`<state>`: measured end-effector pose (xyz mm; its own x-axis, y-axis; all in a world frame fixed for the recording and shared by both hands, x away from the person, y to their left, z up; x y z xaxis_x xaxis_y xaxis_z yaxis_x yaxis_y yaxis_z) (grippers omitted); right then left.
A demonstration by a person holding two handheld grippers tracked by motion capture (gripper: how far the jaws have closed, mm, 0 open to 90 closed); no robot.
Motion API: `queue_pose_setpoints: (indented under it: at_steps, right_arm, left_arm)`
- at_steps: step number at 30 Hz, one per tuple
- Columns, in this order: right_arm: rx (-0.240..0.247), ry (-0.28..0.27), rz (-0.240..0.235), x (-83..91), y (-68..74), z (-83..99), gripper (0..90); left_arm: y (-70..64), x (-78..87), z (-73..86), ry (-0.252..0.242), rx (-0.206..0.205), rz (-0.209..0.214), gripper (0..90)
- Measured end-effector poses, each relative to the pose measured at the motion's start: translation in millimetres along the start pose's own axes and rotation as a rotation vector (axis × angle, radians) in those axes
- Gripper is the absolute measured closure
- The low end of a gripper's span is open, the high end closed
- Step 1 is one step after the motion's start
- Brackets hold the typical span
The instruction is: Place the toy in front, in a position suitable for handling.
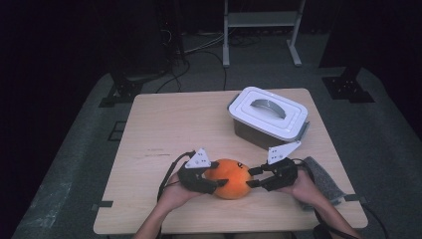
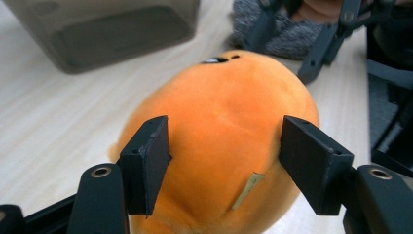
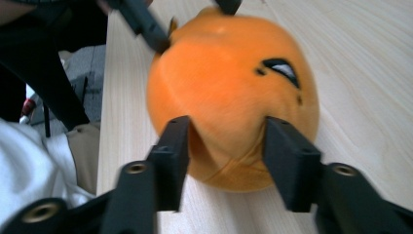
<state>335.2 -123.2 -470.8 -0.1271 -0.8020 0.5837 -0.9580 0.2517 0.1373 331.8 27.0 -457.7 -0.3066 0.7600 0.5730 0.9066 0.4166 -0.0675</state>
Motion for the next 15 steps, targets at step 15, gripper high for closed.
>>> queue_pose_setpoints:
  at_steps: [15]
  right_arm:
    - [0.020, 0.030, -0.031, -21.7, 11.2, -3.7, 38.7]
  left_arm:
    - [-21.8, 17.0, 9.5, 0.019, -0.036, 0.061, 30.3]
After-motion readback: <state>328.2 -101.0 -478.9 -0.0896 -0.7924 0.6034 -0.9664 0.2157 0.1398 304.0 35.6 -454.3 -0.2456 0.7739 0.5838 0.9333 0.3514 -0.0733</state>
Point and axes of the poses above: each handheld gripper's, and its own axes: x roughly backward along the jaws, z roughly out of its underside, y roughly to its left, the point moved 9 cm from there along -x, roughly forward along the jaws, and after that the axes turned 2 degrees about x, right-handed, at the moved point
